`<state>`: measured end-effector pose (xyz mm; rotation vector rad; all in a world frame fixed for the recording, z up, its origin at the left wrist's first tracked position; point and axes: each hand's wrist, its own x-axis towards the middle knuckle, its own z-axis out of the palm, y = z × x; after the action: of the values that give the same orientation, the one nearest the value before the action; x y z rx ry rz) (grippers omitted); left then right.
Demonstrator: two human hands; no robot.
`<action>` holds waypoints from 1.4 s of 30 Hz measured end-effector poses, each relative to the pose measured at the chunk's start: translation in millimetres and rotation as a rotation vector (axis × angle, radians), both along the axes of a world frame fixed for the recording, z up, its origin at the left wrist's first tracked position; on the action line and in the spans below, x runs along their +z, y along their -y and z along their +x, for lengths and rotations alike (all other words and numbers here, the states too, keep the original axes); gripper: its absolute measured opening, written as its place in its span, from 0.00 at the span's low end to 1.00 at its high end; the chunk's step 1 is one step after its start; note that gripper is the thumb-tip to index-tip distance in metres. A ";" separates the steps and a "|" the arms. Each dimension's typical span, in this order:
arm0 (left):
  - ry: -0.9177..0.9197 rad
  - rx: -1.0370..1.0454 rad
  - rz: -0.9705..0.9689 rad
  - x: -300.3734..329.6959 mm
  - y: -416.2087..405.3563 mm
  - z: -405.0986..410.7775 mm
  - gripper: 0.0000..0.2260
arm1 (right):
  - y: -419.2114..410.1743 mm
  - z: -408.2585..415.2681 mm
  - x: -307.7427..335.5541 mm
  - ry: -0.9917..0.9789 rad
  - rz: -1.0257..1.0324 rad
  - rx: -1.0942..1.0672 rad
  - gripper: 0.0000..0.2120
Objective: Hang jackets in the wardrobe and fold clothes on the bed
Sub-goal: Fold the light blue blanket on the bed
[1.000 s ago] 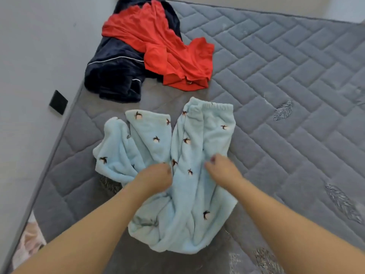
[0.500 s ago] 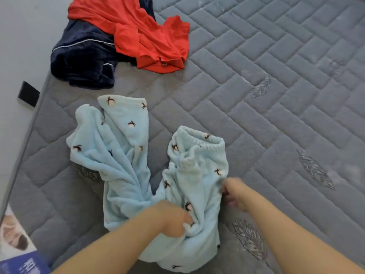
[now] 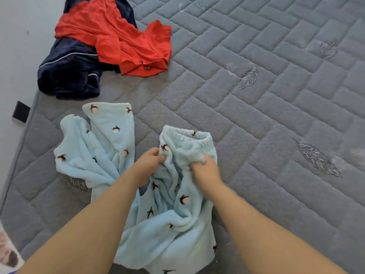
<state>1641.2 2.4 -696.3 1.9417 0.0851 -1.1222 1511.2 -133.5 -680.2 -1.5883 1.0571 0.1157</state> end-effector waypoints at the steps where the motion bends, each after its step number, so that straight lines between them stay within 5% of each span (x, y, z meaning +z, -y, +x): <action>1: 0.009 0.068 -0.046 10.6 2.3 -1.3 0.06 | 12.6 -9.7 10.7 0.046 0.093 -0.160 0.08; 5: 0.046 0.293 -0.098 79.0 13.4 -20.4 0.06 | 61.8 -70.6 68.3 0.101 0.401 -0.739 0.10; 9: -0.141 -0.009 -0.045 149.5 32.4 -40.7 0.14 | 87.0 -117.0 127.4 0.162 0.572 -0.942 0.15; 13: 0.185 -0.223 0.067 179.8 69.7 -52.0 0.09 | 94.4 -134.1 158.0 0.189 0.556 -0.837 0.14; 17: 0.290 -0.141 -0.127 198.5 104.2 -75.1 0.18 | 108.1 -148.0 161.9 0.172 0.354 -0.858 0.17; 20: 0.455 -0.178 -0.238 211.6 127.6 -88.4 0.11 | 129.7 -160.9 160.5 0.218 0.214 -0.989 0.23; 26: 0.648 -0.165 -0.341 225.5 209.7 -117.3 0.05 | 196.4 -210.1 153.4 0.287 0.037 -1.110 0.11; 34: 0.730 -0.447 -0.214 242.7 447.7 -211.4 0.09 | 361.3 -352.3 130.2 0.280 0.135 -1.118 0.12; 38: 0.792 -0.687 -0.176 244.0 623.0 -268.9 0.14 | 482.2 -442.3 114.5 0.228 0.061 -1.261 0.16; 42: 0.771 -0.647 -0.237 212.3 781.5 -349.6 0.23 | 598.8 -504.4 89.9 0.030 -0.119 -1.442 0.23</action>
<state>1291.6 -779.1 -484.0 2.0969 -1.1003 -0.6311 1006.7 -732.3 -590.3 -0.6044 1.9446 -0.9402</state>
